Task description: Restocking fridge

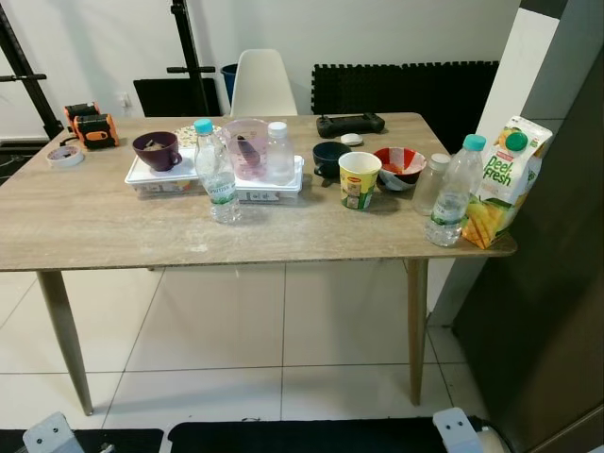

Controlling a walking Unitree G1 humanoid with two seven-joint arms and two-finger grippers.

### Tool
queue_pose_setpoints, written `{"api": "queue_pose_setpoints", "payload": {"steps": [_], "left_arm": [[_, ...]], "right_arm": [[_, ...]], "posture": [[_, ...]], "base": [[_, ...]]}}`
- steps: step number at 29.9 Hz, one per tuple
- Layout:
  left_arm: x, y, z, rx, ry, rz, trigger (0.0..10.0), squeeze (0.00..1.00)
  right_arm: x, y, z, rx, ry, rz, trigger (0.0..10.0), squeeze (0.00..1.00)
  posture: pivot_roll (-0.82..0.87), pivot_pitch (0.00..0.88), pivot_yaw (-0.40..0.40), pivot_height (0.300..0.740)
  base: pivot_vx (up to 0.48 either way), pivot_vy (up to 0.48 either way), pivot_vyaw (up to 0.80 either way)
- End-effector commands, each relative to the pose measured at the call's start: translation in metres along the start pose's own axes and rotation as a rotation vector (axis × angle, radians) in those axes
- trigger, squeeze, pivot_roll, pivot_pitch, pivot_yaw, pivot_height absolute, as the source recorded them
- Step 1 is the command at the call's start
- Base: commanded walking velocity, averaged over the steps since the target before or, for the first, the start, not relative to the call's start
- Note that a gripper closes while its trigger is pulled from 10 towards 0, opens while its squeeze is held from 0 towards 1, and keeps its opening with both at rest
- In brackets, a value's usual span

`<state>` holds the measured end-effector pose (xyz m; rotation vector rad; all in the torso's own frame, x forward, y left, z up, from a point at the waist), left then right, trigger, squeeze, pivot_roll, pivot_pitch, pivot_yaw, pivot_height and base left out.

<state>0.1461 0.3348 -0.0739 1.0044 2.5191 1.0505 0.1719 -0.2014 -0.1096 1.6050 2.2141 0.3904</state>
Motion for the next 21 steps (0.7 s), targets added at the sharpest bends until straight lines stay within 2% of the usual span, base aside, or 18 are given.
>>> {"api": "queue_pose_setpoints", "payload": {"steps": [1, 4, 11, 13, 17, 20, 21], "left_arm": [[-0.011, -0.023, -0.004, 0.069, -0.032, 0.027, 10.0, 0.0], [-0.022, -0.043, -0.01, 0.124, -0.059, 0.034, 10.0, 0.0], [-0.018, -0.051, -0.012, 0.142, -0.049, 0.042, 10.0, 0.0], [-0.007, -0.043, -0.01, 0.113, -0.011, 0.012, 10.0, 0.0], [-0.001, -0.037, -0.009, 0.086, 0.015, -0.015, 10.0, 0.0], [0.025, 0.007, -0.002, -0.078, 0.122, -0.167, 10.0, 0.0], [0.025, 0.007, -0.002, -0.078, 0.122, -0.167, 10.0, 0.0]], "right_arm": [[0.002, 0.002, 0.001, 0.002, 0.007, -0.013, 10.0, 0.0], [0.004, 0.002, 0.001, 0.0, 0.012, -0.014, 10.0, 0.0], [0.002, -0.001, 0.0, 0.008, 0.012, -0.014, 10.0, 0.0], [0.001, -0.005, -0.001, 0.015, 0.009, -0.011, 10.0, 0.0], [0.0, -0.006, -0.001, 0.018, 0.009, -0.009, 10.0, 0.0], [0.007, -0.008, -0.001, 0.017, 0.054, 0.009, 10.0, 0.0], [0.007, -0.008, -0.001, 0.017, 0.054, 0.009, 10.0, 0.0]], "posture": [[0.01, 0.0, -0.023, 0.74], [0.01, 0.0, -0.024, 0.74], [0.01, 0.0, -0.026, 0.74], [0.0, 0.0, -0.027, 0.74], [0.0, 0.0, -0.027, 0.74], [0.0, 0.0, -0.036, 0.74], [0.0, 0.0, -0.036, 0.74]], "base": [[0.0, -0.48, 0.0], [0.0, -0.192, 0.0], [0.0, 0.0, 0.0], [0.0, 0.0, 0.0], [0.0, 0.0, 0.0], [0.0, 0.0, 0.0], [0.0, 0.0, 0.0]]}}
Point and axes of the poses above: a point about 5 cm out from each wrist's last joint towards the gripper, its own z axis pointing out of the wrist towards the gripper, its own y axis along the axis of the wrist's last joint, x = y × z, the point moved 2 cm from there along z, pointing out of the wrist towards the gripper, and after that the axes turned 3 degrees about -z, right-handed, at the moved point
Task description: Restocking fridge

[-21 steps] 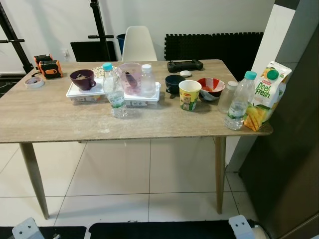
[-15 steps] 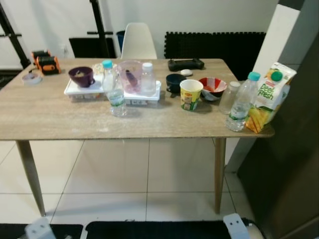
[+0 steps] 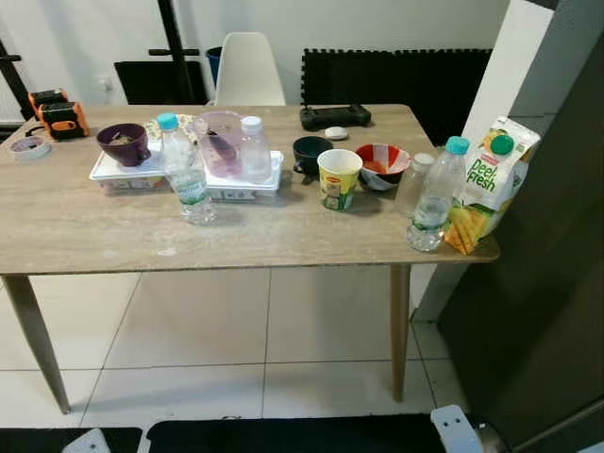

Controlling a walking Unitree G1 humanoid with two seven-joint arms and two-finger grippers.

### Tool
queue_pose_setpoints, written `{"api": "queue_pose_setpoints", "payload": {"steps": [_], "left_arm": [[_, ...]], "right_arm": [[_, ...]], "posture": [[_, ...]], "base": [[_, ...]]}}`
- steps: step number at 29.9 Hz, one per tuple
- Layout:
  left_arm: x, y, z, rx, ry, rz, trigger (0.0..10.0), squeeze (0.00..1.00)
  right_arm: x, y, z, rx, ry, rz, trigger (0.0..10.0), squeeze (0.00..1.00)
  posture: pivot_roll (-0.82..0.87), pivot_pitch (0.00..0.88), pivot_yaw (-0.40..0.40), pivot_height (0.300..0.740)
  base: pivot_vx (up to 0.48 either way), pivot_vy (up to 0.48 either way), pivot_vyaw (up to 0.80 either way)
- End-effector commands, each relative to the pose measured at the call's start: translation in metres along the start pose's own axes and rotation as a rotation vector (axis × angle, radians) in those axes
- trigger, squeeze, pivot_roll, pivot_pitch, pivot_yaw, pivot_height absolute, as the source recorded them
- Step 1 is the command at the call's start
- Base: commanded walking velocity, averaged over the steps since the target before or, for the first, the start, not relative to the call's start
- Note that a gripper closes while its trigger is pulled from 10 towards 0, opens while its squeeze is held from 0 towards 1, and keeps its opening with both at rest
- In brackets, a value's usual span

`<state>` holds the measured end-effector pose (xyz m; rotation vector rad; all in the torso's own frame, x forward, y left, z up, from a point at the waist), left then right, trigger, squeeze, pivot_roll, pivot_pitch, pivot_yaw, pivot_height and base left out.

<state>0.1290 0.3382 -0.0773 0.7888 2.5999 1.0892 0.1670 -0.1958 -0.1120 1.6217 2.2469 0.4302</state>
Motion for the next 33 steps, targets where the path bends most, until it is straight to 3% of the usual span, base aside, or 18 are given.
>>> {"api": "queue_pose_setpoints", "payload": {"steps": [1, 3, 9, 12, 15, 17, 19, 20, 22, 24, 25, 26, 27, 28, 29, 31, 32, 33], "left_arm": [[0.018, 0.042, 0.005, -0.146, 0.08, -0.104, 10.0, 0.0], [0.021, 0.05, 0.005, -0.172, 0.094, -0.122, 10.0, 0.0], [0.054, 0.115, 0.002, -0.387, 0.219, -0.28, 10.0, 0.0], [0.069, 0.156, -0.007, -0.535, 0.25, -0.373, 10.0, 0.0], [0.072, 0.218, -0.026, -0.761, 0.185, -0.462, 10.0, 0.0], [0.07, 0.235, -0.033, -0.823, 0.155, -0.473, 10.0, 0.0], [0.053, 0.279, -0.053, -0.985, 0.019, -0.468, 10.0, 0.0], [0.053, 0.279, -0.053, -0.985, 0.019, -0.468, 10.0, 0.0], [0.02, 0.318, -0.079, -1.131, -0.192, -0.424, 10.0, 0.0], [-0.007, 0.334, -0.095, -1.193, -0.346, -0.383, 10.0, 0.0], [-0.028, 0.34, -0.104, -1.215, -0.448, -0.346, 10.0, 0.17], [-0.028, 0.34, -0.104, -1.215, -0.448, -0.346, 10.0, 0.17], [-0.048, 0.343, -0.112, -1.232, -0.536, -0.307, 10.0, 0.32], [-0.069, 0.345, -0.121, -1.24, -0.632, -0.278, 10.0, 1.0], [-0.069, 0.345, -0.121, -1.24, -0.632, -0.278, 10.0, 1.0], [-0.147, 0.345, -0.158, -1.247, -0.97, -0.157, 10.0, 1.0], [-0.165, 0.345, -0.166, -1.241, -1.033, -0.122, 10.0, 1.0], [-0.165, 0.345, -0.166, -1.241, -1.033, -0.122, 10.0, 1.0]], "right_arm": [[0.002, -0.005, -0.001, 0.01, 0.023, 0.005, 10.0, 0.0], [0.002, -0.005, -0.001, 0.009, 0.025, 0.005, 10.0, 0.0], [0.004, -0.002, 0.0, 0.005, 0.042, -0.004, 10.0, 0.0], [0.004, 0.0, 0.0, 0.003, 0.045, -0.008, 10.0, 0.0], [0.004, 0.001, 0.0, 0.003, 0.05, -0.014, 10.0, 0.0], [0.004, 0.001, 0.0, 0.003, 0.051, -0.016, 10.0, 0.0], [0.005, 0.002, 0.0, 0.003, 0.053, -0.019, 10.0, 0.0], [0.005, 0.002, 0.0, 0.003, 0.053, -0.019, 10.0, 0.0], [0.007, 0.002, 0.001, 0.003, 0.057, -0.023, 10.0, 0.0], [0.008, 0.003, 0.001, 0.003, 0.06, -0.025, 10.0, 0.0], [0.009, 0.003, 0.001, 0.003, 0.062, -0.026, 10.0, 0.0], [0.009, 0.003, 0.001, 0.003, 0.062, -0.026, 10.0, 0.0], [0.009, 0.003, 0.001, 0.003, 0.063, -0.027, 10.0, 0.0], [0.01, 0.003, 0.001, 0.003, 0.063, -0.027, 10.0, 0.0], [0.01, 0.003, 0.001, 0.003, 0.063, -0.027, 10.0, 0.0], [0.01, 0.001, 0.001, 0.007, 0.063, -0.027, 10.0, 0.0], [0.01, 0.0, 0.001, 0.009, 0.062, -0.028, 10.0, 0.0], [0.01, 0.0, 0.001, 0.009, 0.062, -0.028, 10.0, 0.0]], "posture": [[0.01, 0.0, -0.041, 0.74], [0.01, 0.0, -0.041, 0.74], [0.02, 0.0, -0.046, 0.74], [0.03, 0.0, -0.054, 0.74], [0.03, 0.0, -0.056, 0.74], [0.03, 0.0, -0.056, 0.74], [0.04, 0.0, -0.058, 0.74], [0.04, 0.0, -0.058, 0.74], [0.04, 0.0, -0.057, 0.74], [0.04, 0.0, -0.057, 0.74], [0.04, 0.0, -0.056, 0.74], [0.04, 0.0, -0.056, 0.74], [0.04, 0.0, -0.053, 0.74], [0.04, 0.0, -0.053, 0.74], [0.04, 0.0, -0.053, 0.74], [0.03, 0.0, -0.049, 0.74], [0.02, 0.0, -0.041, 0.74], [0.02, 0.0, -0.041, 0.74]], "base": [[0.0, 0.0, 0.0], [0.0, 0.0, 0.0], [0.0, 0.0, 0.0], [0.0, 0.0, 0.0], [0.0, 0.0, 0.0], [0.0, 0.0, 0.0], [0.0, 0.0, 0.0], [0.0, 0.0, 0.0], [0.0, 0.0, 0.0], [0.0, 0.0, 0.0], [0.0, 0.0, 0.0], [0.0, 0.0, 0.0], [0.0, 0.0, 0.0], [0.0, 0.0, 0.0], [0.0, 0.0, 0.0], [0.0, 0.0, 0.0], [0.0, 0.0, 0.0], [0.0, 0.0, 0.0]]}}
Point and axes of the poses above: a point about 5 cm out from each wrist's last joint towards the gripper, its own z axis pointing out of the wrist towards the gripper, its own y axis along the axis of the wrist's last joint, x = y × z, the point moved 2 cm from there along z, pointing out of the wrist towards the gripper, and after that the axes turned 3 degrees about -z, right-handed, at the moved point
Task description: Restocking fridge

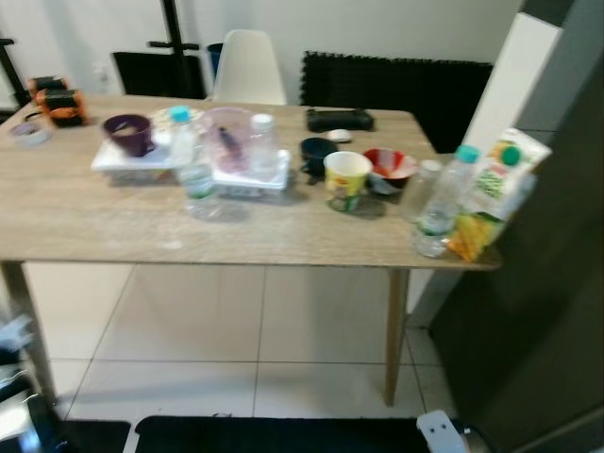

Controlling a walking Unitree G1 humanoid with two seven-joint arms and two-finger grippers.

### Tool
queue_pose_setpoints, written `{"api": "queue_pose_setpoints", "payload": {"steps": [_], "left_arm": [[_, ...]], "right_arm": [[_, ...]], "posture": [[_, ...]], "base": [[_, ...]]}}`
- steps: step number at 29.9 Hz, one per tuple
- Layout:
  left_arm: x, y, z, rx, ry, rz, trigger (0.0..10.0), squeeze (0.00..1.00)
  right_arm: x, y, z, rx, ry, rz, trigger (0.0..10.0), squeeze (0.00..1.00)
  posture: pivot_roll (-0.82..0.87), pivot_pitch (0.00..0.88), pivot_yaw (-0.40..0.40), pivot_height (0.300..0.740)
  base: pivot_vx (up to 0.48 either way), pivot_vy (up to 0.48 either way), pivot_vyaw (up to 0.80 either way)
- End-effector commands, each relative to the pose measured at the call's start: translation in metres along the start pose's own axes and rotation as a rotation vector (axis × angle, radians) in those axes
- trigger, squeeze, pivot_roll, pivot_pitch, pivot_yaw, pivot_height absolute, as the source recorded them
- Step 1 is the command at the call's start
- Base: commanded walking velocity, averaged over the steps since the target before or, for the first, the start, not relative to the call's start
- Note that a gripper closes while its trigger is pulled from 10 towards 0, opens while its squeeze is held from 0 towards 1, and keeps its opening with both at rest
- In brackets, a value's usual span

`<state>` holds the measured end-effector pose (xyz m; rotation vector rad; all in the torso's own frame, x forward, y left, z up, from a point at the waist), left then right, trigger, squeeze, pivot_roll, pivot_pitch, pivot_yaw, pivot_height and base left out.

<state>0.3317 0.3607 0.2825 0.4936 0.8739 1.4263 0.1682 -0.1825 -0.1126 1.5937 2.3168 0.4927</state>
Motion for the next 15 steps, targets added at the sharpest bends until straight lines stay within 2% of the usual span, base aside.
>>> {"api": "queue_pose_setpoints", "payload": {"steps": [1, 2, 3, 5, 6, 8, 9, 11, 15], "left_arm": [[-0.023, -0.009, 0.008, 0.042, -0.111, -0.001, 10.0, 1.0], [-0.042, -0.019, 0.018, 0.081, -0.178, -0.01, 10.0, 1.0], [-0.042, -0.019, 0.018, 0.081, -0.178, -0.01, 10.0, 1.0], [-0.056, -0.027, 0.023, 0.115, -0.217, -0.005, 10.0, 1.0], [-0.067, -0.034, 0.025, 0.137, -0.237, -0.002, 10.0, 0.26], [-0.067, -0.034, 0.025, 0.137, -0.237, -0.002, 10.0, 0.26], [-0.076, -0.04, 0.025, 0.154, -0.259, -0.001, 10.0, 0.0], [-0.087, -0.049, 0.023, 0.176, -0.278, -0.008, 10.0, 0.0], [-0.094, -0.06, 0.017, 0.214, -0.289, 0.004, 10.0, 0.0]], "right_arm": [[-0.002, -0.007, -0.001, 0.015, -0.01, 0.001, 10.0, 0.0], [-0.002, -0.009, -0.001, 0.021, -0.013, 0.002, 10.0, 0.0], [-0.002, -0.009, -0.001, 0.021, -0.013, 0.002, 10.0, 0.0], [-0.002, -0.011, -0.002, 0.024, -0.016, 0.005, 10.0, 0.0], [-0.003, -0.012, -0.002, 0.024, -0.02, 0.014, 10.0, 0.0], [-0.003, -0.012, -0.002, 0.024, -0.02, 0.014, 10.0, 0.0], [-0.003, -0.013, -0.002, 0.024, -0.023, 0.023, 10.0, 0.0], [-0.003, -0.014, -0.002, 0.023, -0.027, 0.04, 10.0, 0.0], [-0.002, -0.016, -0.002, 0.024, -0.031, 0.056, 10.0, 0.0]], "posture": [[0.02, 0.0, -0.04, 0.74], [0.01, 0.0, -0.03, 0.74], [0.01, 0.0, -0.03, 0.74], [0.0, 0.0, -0.02, 0.74], [-0.01, 0.0, -0.013, 0.74], [-0.01, 0.0, -0.013, 0.74], [-0.03, 0.0, -0.004, 0.74], [-0.04, 0.0, 0.003, 0.74], [-0.05, 0.0, 0.01, 0.74]], "base": [[0.0, 0.0, 0.0], [0.0, 0.0, 0.0], [0.0, 0.0, 0.0], [0.0, 0.0, 0.0], [0.0, 0.0, 0.0], [0.0, 0.0, 0.0], [0.0, 0.0, 0.0], [0.0, 0.0, 0.0], [0.0, 0.0, 0.0]]}}
Point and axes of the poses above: a point about 5 cm out from each wrist's last joint towards the gripper, its own z axis pointing out of the wrist towards the gripper, its own y axis along the axis of the wrist's last joint, x = y × z, the point moved 2 cm from there along z, pointing out of the wrist towards the gripper, and after that the axes turned 3 degrees about -z, right-handed, at the moved point
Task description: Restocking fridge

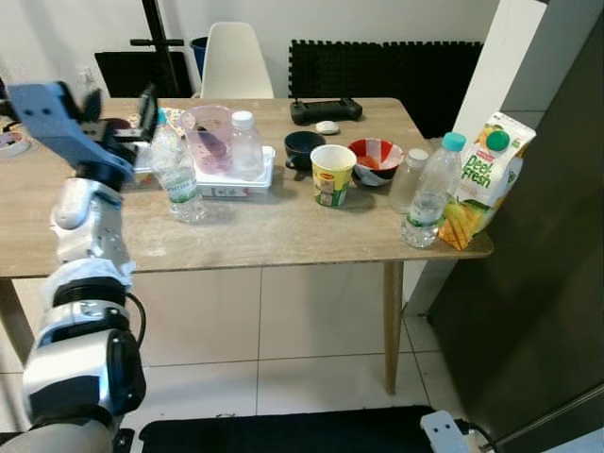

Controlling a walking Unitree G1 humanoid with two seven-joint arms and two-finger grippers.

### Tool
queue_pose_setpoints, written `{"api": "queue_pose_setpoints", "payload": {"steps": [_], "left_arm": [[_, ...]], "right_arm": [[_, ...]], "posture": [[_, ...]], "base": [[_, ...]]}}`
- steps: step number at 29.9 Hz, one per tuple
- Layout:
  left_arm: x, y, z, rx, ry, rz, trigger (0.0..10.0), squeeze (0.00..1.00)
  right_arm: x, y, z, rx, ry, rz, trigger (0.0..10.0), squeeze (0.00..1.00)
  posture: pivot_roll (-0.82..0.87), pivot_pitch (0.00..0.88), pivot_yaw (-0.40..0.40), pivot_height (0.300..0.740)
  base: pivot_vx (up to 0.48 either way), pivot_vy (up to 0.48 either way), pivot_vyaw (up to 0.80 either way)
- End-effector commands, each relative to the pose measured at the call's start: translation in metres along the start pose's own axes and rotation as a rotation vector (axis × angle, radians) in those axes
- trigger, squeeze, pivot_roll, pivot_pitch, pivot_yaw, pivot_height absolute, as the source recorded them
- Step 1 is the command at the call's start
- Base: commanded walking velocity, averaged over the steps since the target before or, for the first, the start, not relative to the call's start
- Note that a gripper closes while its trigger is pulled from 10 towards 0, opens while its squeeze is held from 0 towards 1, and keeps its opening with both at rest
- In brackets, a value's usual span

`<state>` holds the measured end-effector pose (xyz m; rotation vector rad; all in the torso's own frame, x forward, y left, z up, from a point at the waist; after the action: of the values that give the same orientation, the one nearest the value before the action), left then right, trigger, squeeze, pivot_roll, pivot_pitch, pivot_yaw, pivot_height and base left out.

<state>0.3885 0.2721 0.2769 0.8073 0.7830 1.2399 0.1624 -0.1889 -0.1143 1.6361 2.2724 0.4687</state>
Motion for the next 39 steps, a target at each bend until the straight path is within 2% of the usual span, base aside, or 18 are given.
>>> {"api": "queue_pose_setpoints", "payload": {"steps": [1, 6, 11, 12, 14, 27, 34, 39], "left_arm": [[-0.007, -0.014, -0.003, 0.047, -0.004, 0.01, 10.0, 0.0], [-0.006, -0.021, -0.007, 0.058, 0.033, 0.022, 10.0, 0.0], [-0.005, -0.024, -0.01, 0.064, 0.058, 0.077, 10.0, 0.0], [-0.007, -0.026, -0.013, 0.068, 0.057, 0.113, 10.0, 0.0], [-0.008, -0.026, -0.014, 0.064, 0.058, 0.119, 10.0, 0.0], [-0.014, -0.022, -0.015, 0.02, 0.063, 0.115, 10.0, 0.0], [-0.023, -0.02, -0.013, 0.002, 0.049, 0.114, 10.0, 0.0], [-0.033, -0.017, -0.01, -0.02, 0.011, 0.105, 10.0, 0.0]], "right_arm": [[0.001, -0.009, -0.001, 0.021, -0.003, 0.025, 10.0, 0.0], [0.0, -0.008, -0.001, 0.017, -0.008, 0.031, 10.0, 0.0], [0.0, -0.005, 0.0, 0.012, -0.006, 0.026, 10.0, 0.0], [0.0, -0.003, 0.0, 0.01, -0.005, 0.021, 10.0, 0.0], [0.0, -0.003, 0.0, 0.009, -0.004, 0.019, 10.0, 0.0], [0.0, -0.003, 0.0, 0.012, 0.0, 0.005, 10.0, 0.0], [0.002, -0.003, 0.0, 0.012, 0.004, 0.004, 10.0, 0.0], [0.002, -0.003, 0.0, 0.012, 0.005, 0.007, 10.0, 0.0]], "posture": [[-0.05, 0.0, 0.011, 0.74], [-0.05, 0.0, 0.009, 0.74], [-0.04, 0.0, -0.004, 0.74], [-0.04, 0.0, -0.008, 0.74], [-0.03, 0.0, -0.013, 0.74], [-0.03, 0.0, -0.022, 0.74], [-0.03, 0.0, -0.018, 0.74], [-0.03, 0.0, -0.015, 0.74]], "base": [[0.0, 0.0, 0.0], [0.0, 0.0, 0.0], [0.211, 0.0, 0.0], [0.289, 0.0, 0.0], [0.294, 0.0, 0.0], [0.305, 0.0, 0.0], [0.297, 0.0, 0.0], [0.0, 0.0, 0.0]]}}
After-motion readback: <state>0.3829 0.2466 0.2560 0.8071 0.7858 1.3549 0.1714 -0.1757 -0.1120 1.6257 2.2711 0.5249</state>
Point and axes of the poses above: a point about 5 cm out from each wrist's last joint towards the gripper, its own z axis pointing out of the wrist towards the gripper, its own y axis along the axis of the wrist's last joint, x = y × z, the point moved 2 cm from there along z, pointing out of the wrist towards the gripper, and after that the axes turned 3 degrees about -z, right-handed, at the moved point
